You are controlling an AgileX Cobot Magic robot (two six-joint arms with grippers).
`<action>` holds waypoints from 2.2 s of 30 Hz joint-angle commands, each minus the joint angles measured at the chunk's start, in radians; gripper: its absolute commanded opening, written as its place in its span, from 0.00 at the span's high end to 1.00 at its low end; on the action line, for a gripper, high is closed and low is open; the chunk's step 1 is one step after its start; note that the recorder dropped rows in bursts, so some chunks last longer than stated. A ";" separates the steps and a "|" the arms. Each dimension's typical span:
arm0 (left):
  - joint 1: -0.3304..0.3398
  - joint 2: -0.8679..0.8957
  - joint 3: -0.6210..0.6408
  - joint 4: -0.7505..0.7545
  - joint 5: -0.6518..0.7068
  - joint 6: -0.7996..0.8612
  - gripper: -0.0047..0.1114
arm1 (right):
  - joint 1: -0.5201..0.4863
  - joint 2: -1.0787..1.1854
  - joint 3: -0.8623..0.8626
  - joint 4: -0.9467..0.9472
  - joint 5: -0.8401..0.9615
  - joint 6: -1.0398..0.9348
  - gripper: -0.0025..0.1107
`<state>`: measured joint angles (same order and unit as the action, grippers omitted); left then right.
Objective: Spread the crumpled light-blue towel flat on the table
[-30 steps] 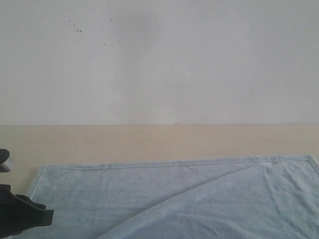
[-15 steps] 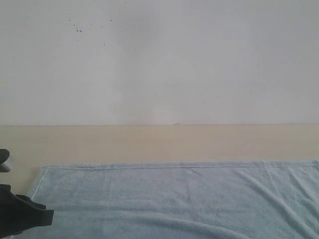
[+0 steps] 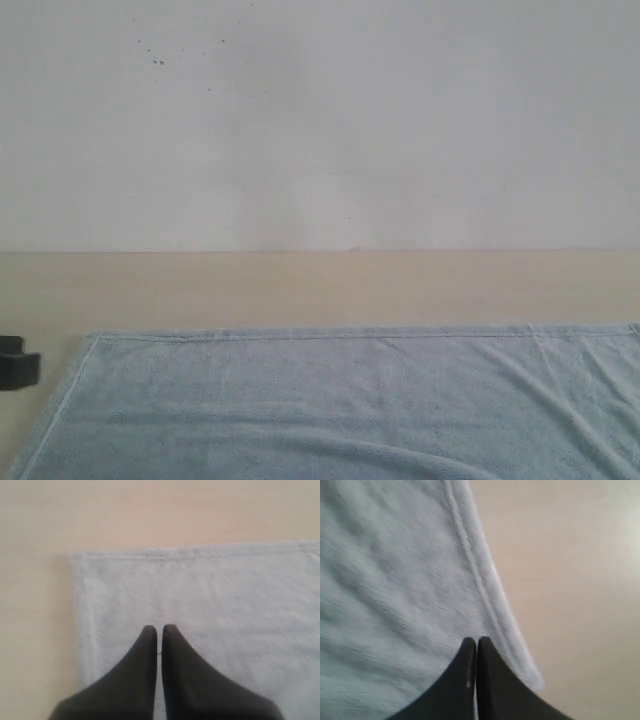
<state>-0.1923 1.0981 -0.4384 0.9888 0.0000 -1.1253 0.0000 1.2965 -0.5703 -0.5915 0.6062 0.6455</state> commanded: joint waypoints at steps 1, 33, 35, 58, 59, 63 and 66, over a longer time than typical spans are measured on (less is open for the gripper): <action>0.033 -0.247 -0.002 -0.013 0.329 -0.083 0.92 | 0.000 -0.202 0.024 0.385 -0.211 -0.298 0.98; 0.030 -1.080 0.180 -0.540 0.570 0.066 0.92 | 0.080 -1.208 0.402 0.779 -0.326 -0.755 0.98; 0.030 -1.080 0.180 -0.548 0.570 0.066 0.92 | 0.080 -1.204 0.409 0.779 -0.364 -0.719 0.98; 0.030 -1.080 0.180 -0.544 0.571 0.066 0.92 | 0.080 -1.223 0.494 0.726 -0.388 -0.645 0.98; 0.030 -1.080 0.180 -0.545 0.573 0.066 0.92 | 0.080 -1.246 0.503 0.726 -0.405 -0.668 0.98; 0.030 -1.080 0.180 -0.545 0.571 0.066 0.92 | 0.080 -1.296 0.570 0.719 -0.549 -0.715 0.98; 0.030 -1.086 0.180 -0.540 0.576 0.066 0.92 | 0.080 -1.296 0.570 0.697 -0.526 -0.715 0.98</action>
<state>-0.1613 0.0139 -0.2600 0.4480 0.5762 -1.0644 0.0790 0.0078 -0.0068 0.1325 0.1103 -0.0515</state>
